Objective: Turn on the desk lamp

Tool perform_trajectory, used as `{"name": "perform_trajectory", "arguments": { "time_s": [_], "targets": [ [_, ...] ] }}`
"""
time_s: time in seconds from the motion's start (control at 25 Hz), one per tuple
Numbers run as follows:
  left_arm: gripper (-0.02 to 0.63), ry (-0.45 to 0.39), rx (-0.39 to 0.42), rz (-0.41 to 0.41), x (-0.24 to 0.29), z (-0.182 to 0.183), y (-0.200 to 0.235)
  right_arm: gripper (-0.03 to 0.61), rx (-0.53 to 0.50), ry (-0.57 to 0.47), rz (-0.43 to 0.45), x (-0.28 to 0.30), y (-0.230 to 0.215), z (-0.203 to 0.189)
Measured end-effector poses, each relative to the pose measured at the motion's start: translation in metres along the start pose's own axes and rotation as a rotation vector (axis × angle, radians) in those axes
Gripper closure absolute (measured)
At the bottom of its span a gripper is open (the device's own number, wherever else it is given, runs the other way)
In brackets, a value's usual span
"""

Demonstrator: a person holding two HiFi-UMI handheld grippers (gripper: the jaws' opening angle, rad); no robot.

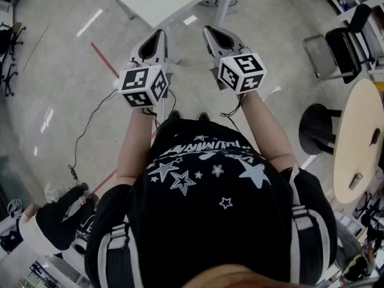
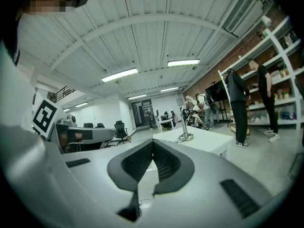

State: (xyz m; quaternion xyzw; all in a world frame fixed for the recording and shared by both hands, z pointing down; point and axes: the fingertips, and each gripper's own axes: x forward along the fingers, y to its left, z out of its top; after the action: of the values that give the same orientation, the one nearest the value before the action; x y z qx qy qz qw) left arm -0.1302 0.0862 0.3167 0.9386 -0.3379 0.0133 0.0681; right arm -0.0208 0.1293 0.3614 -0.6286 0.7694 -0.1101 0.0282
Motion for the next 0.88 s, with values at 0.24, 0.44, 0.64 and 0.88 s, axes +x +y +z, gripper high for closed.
{"name": "perform_trajectory", "arguments": {
  "time_s": [0.24,0.44,0.64,0.88],
  "targets": [
    [0.606,0.029,0.003,0.01,0.008,-0.013,-0.019,0.575,0.014,0.002,-0.004,-0.007,-0.025,-0.001],
    [0.606,0.035,-0.003,0.032,0.018,-0.012,-0.018,0.575,0.005,0.01,-0.002,-0.007,-0.032,-0.001],
    [0.606,0.036,-0.019,0.044,0.033,-0.014,-0.014,0.575,0.007,0.011,-0.021,-0.004,-0.051,-0.001],
    [0.606,0.05,-0.047,0.039,0.054,-0.025,-0.003,0.575,0.005,0.022,-0.036,0.009,-0.067,-0.005]
  ]
}}
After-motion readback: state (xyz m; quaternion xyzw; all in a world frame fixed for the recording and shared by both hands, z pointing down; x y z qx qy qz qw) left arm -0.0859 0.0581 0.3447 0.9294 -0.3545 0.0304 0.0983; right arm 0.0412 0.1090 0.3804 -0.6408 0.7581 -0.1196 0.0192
